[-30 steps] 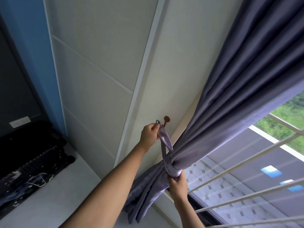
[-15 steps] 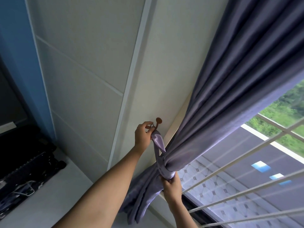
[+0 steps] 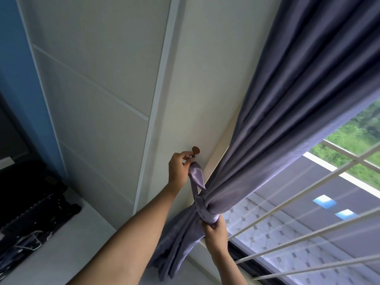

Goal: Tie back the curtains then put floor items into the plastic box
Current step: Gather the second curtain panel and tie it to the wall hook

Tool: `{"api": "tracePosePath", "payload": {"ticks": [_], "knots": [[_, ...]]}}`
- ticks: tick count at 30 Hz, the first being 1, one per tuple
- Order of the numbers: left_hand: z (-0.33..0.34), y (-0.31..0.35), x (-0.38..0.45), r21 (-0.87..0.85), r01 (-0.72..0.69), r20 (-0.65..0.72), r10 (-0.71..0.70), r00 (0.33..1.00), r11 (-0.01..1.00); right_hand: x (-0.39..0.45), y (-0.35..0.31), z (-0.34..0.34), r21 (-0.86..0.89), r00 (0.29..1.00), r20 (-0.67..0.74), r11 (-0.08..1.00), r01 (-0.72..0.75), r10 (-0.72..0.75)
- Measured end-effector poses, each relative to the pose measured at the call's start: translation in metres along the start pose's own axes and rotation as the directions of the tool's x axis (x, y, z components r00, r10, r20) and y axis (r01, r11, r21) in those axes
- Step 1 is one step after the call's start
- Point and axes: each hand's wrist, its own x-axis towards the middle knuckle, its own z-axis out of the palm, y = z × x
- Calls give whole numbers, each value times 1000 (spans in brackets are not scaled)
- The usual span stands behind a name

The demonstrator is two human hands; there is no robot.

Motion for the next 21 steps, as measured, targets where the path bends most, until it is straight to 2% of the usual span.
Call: {"api": "tracePosePath", "payload": {"ticks": [6,10,12,15,17,19,21], "knots": [[-1,-14,0,20,-33,71,31,997,999,3,4,0,13,1000,8,1000,3,-3],[-3,-22,-2,29,6,83,-8,997,1000,4,3,-3,15,1000,16,1000,3,-3],[-3,-24,-7,99,4,53,-9,999,995,7,4,-7,-7,1000,29,1000,-8,8],[-4,-30,-36,111,4,-17,-3,1000,994,18,6,-16,-33,1000,27,999,-3,4],[-4,-42,-68,175,9,89,-25,996,985,25,11,-22,-54,999,34,998,-34,36],[-4,-56,-103,240,-31,293,-42,955,970,27,21,-27,-92,990,39,987,-130,134],[-4,-64,-127,270,-66,414,-54,909,961,26,29,-31,-167,972,6,959,-230,234]]}}
